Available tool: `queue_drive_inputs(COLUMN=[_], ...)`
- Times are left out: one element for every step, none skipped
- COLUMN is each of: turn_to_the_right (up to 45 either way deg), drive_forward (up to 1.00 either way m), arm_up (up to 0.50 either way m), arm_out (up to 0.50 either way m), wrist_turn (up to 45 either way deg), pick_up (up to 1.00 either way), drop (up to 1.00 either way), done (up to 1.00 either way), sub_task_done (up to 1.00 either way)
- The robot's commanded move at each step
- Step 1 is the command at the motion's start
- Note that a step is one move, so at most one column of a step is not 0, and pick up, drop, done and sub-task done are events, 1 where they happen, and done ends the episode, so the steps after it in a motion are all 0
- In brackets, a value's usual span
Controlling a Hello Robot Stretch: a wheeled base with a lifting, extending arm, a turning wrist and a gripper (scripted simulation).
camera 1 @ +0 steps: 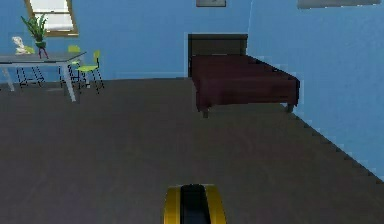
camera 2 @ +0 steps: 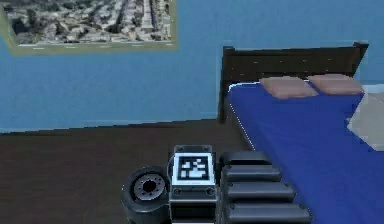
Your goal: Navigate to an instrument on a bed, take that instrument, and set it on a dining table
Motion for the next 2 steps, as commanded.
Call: queue_drive_inputs(turn_to_the_right=[-45.0, 0.0], drive_forward=[0.0, 1.0], arm_up=[0.0, 0.0], arm_out=[0.0, 0.0], wrist_turn=[0.0, 0.0], pick_up=[0.0, 0.0], drop=[0.0, 0.0], done=[0.0, 0.0], sub_task_done=[0.0, 0.0])
